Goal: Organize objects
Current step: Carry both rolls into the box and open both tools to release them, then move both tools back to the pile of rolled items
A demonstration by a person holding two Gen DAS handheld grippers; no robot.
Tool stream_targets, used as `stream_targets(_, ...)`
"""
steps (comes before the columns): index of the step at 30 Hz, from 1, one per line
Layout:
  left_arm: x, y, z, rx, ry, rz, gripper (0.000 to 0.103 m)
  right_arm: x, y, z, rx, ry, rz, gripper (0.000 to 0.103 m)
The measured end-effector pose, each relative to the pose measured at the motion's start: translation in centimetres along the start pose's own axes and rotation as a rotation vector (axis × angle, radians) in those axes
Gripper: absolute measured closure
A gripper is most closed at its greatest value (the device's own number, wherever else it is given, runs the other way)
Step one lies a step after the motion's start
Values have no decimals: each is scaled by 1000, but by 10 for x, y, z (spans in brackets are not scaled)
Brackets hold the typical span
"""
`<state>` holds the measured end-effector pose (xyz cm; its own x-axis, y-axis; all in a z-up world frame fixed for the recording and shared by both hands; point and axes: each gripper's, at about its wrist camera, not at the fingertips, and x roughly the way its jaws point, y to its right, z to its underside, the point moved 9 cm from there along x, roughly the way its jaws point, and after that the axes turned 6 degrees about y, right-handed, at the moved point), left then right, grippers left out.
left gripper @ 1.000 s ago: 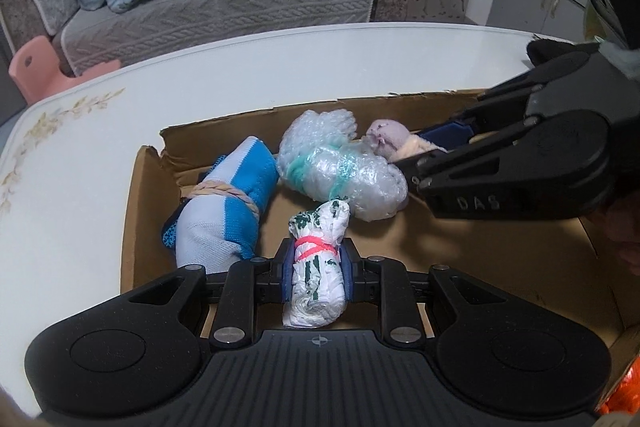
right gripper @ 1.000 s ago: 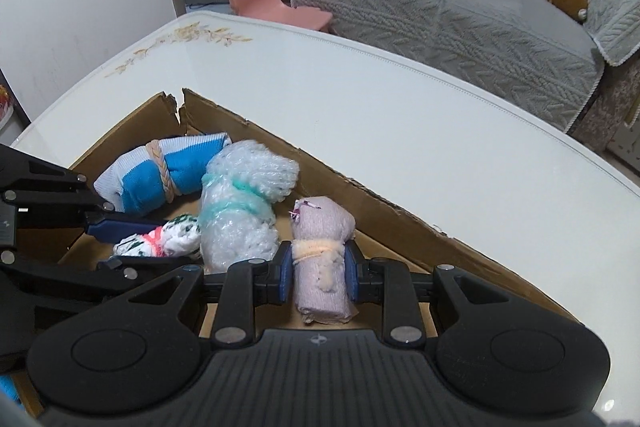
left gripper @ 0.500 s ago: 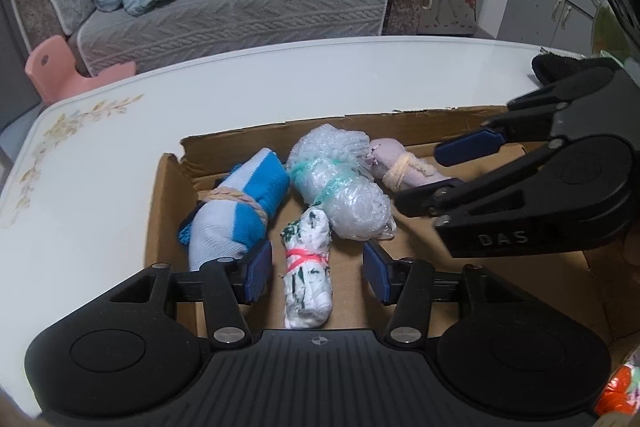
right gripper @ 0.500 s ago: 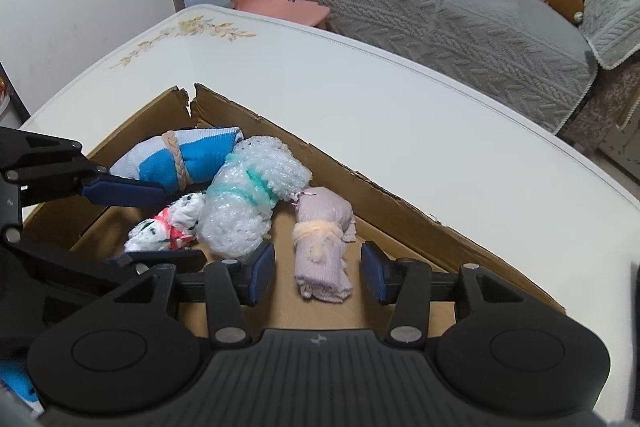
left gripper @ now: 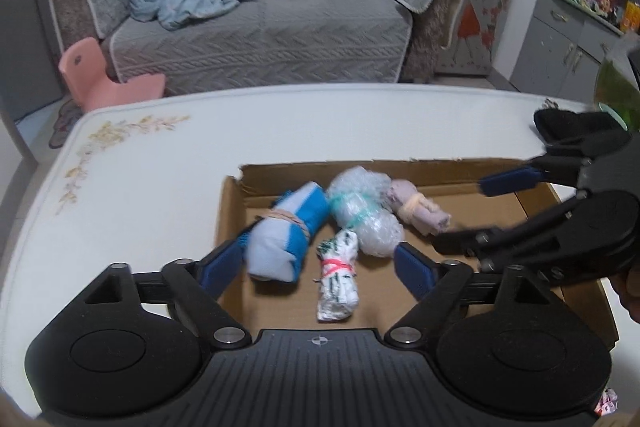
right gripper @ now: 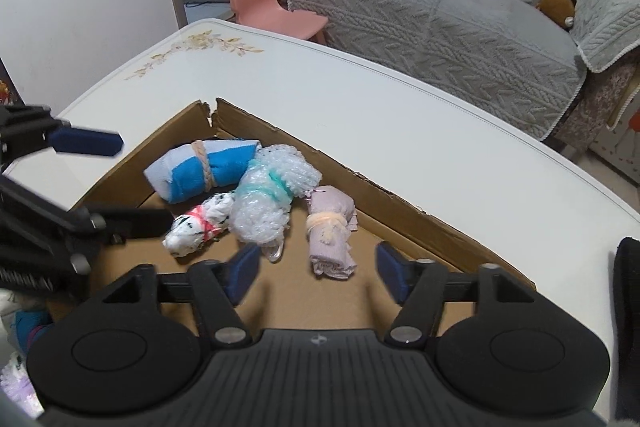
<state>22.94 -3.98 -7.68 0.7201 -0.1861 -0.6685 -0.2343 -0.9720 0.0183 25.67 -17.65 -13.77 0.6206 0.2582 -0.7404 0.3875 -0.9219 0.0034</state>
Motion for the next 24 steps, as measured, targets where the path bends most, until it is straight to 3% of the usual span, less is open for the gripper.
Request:
stream_targets(1,-3,-3,-1,-10,6,-4,8,-3,0,0,3,4,4,20)
stream_targets(14,-45,-29,6,-90,53,-49,7,-34,-3,4,44,55,18,13)
stream_targets(16,-54,-29,8,-83,65,-58,1,-42,-4,9,47,61,18,13)
stream_targets(24,-89,-30,30,-62,109,-90,1,-85,-9,35,60,119,24,9)
